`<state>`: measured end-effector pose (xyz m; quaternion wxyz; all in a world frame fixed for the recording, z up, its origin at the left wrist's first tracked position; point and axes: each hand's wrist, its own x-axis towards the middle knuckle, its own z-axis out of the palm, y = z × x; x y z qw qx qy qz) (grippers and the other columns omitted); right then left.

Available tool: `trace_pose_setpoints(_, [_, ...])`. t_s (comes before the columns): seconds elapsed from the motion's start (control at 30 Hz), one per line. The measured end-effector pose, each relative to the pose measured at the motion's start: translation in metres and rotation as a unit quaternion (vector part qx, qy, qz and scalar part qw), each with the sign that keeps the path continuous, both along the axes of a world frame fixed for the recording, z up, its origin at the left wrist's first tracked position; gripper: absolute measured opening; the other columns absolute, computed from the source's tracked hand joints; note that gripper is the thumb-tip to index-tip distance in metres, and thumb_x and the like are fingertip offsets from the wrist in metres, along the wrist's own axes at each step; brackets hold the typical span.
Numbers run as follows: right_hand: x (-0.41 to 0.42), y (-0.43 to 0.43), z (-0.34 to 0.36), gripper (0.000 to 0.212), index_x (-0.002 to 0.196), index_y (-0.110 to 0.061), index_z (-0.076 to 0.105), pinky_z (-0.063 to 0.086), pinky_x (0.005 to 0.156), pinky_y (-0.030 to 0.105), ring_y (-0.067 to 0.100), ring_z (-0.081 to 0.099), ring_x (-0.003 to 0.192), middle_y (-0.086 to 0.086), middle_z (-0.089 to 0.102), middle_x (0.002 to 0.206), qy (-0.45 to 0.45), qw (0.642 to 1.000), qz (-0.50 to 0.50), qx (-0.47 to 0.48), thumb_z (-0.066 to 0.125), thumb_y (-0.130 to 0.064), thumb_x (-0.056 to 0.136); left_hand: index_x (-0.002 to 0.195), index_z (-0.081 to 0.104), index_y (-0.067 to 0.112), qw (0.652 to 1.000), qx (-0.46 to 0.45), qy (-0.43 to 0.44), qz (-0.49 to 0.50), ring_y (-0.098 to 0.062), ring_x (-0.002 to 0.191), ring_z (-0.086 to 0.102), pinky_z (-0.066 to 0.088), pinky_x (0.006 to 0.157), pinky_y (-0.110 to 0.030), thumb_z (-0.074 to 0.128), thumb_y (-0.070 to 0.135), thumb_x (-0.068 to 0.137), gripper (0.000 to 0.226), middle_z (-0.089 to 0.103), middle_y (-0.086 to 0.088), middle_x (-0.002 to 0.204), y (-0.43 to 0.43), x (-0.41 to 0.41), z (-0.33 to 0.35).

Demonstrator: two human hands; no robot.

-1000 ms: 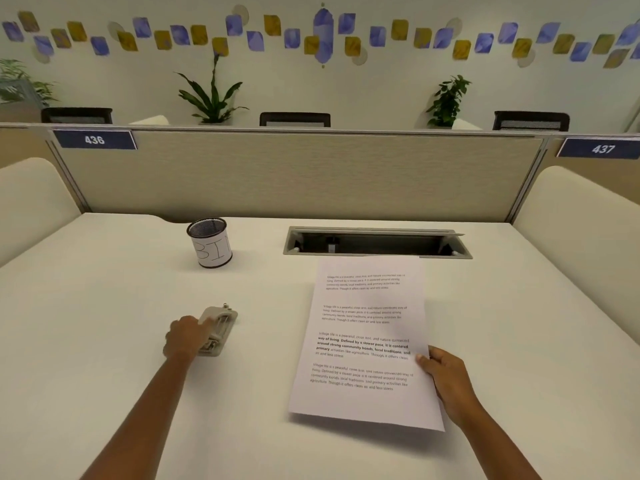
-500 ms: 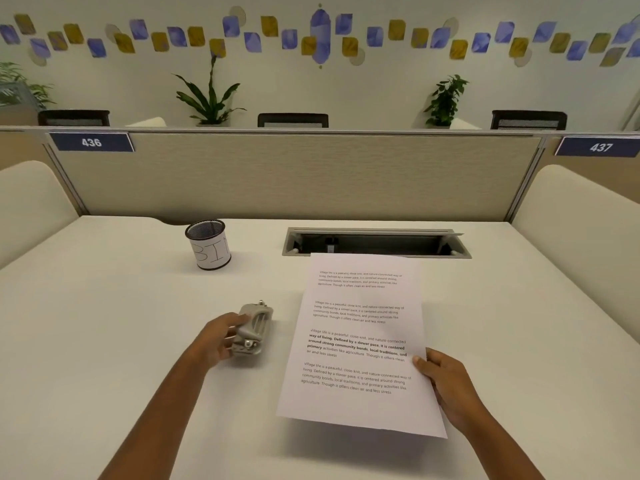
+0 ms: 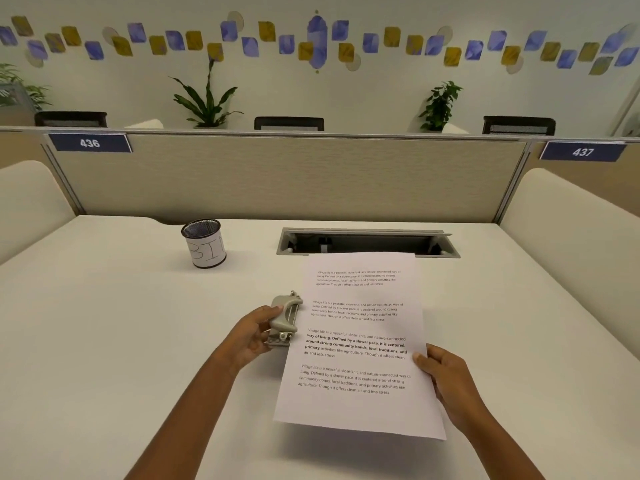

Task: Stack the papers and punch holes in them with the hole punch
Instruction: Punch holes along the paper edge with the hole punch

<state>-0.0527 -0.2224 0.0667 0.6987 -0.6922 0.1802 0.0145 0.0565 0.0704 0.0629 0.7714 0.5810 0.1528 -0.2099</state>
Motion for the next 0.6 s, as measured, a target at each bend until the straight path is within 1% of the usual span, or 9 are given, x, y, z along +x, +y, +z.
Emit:
trace_pose_setpoints(0.07, [-0.002,0.0,0.003,0.02,0.097,-0.013,0.066,0.053,0.062,0.03,0.022,0.067,0.076,0.005,0.073,0.091,-0.006,1.0,0.001,-0.01,0.05,-0.004,0.091,0.064,0.047,0.018,1.0,-0.001,-0.007,-0.002,-0.009,0.037,0.056,0.044,0.042,-0.016,0.058,0.019,0.084,0.023,0.059,0.005,0.044,-0.003,-0.003,0.001])
trace_pose_setpoints(0.17, [-0.004,0.0,0.008,0.019,0.099,-0.013,0.065,0.053,0.069,0.036,0.025,0.068,0.079,0.006,0.073,0.091,-0.016,1.0,0.007,-0.024,0.05,-0.005,0.091,0.063,0.048,0.016,1.0,0.008,-0.018,-0.01,-0.01,0.038,0.058,0.046,0.039,-0.016,0.057,0.017,0.085,0.024,0.059,0.005,0.043,-0.007,-0.006,0.003])
trace_pose_setpoints(0.3, [-0.004,0.0,0.014,0.021,0.094,-0.017,0.066,0.054,0.062,0.03,0.017,0.069,0.072,0.001,0.074,0.087,-0.026,0.999,0.018,-0.028,0.05,-0.004,0.091,0.064,0.05,0.017,1.0,0.016,-0.024,-0.006,-0.011,0.043,0.061,0.048,0.042,-0.018,0.059,0.017,0.083,0.022,0.06,0.003,0.051,-0.013,-0.008,0.005])
trace_pose_setpoints(0.4, [-0.005,0.0,0.015,0.021,0.093,-0.018,0.066,0.054,0.061,0.029,0.016,0.07,0.07,0.001,0.074,0.086,-0.027,0.999,0.024,-0.029,0.05,-0.005,0.091,0.064,0.05,0.016,1.0,0.012,-0.025,-0.007,-0.011,0.043,0.062,0.05,0.041,-0.018,0.059,0.015,0.084,0.022,0.061,0.003,0.052,-0.015,-0.008,0.006])
trace_pose_setpoints(0.47, [-0.006,-0.001,0.015,0.019,0.096,-0.015,0.066,0.054,0.065,0.032,0.021,0.069,0.074,0.003,0.074,0.089,-0.026,0.999,0.023,-0.027,0.05,-0.005,0.091,0.07,0.054,0.015,0.999,0.017,-0.025,-0.015,-0.011,0.044,0.063,0.051,0.042,-0.018,0.059,0.014,0.084,0.015,0.064,0.0,0.059,-0.015,-0.009,0.008])
trace_pose_setpoints(0.53, [-0.007,-0.002,0.014,0.019,0.098,-0.013,0.065,0.052,0.069,0.035,0.025,0.068,0.078,0.006,0.074,0.091,-0.024,0.999,0.02,-0.022,0.05,-0.005,0.091,0.08,0.056,0.015,0.999,0.017,-0.026,-0.021,-0.012,0.045,0.064,0.051,0.042,-0.019,0.059,0.012,0.084,0.005,0.063,-0.006,0.072,-0.015,-0.009,0.009])
trace_pose_setpoints(0.6, [-0.008,-0.002,0.013,0.019,0.1,-0.012,0.065,0.052,0.071,0.037,0.027,0.068,0.08,0.006,0.073,0.092,-0.023,0.999,0.019,-0.019,0.05,-0.005,0.091,0.087,0.057,0.013,0.999,0.01,-0.021,-0.03,-0.012,0.045,0.065,0.052,0.042,-0.02,0.058,0.013,0.084,0.003,0.062,-0.009,0.077,-0.015,-0.01,0.009])
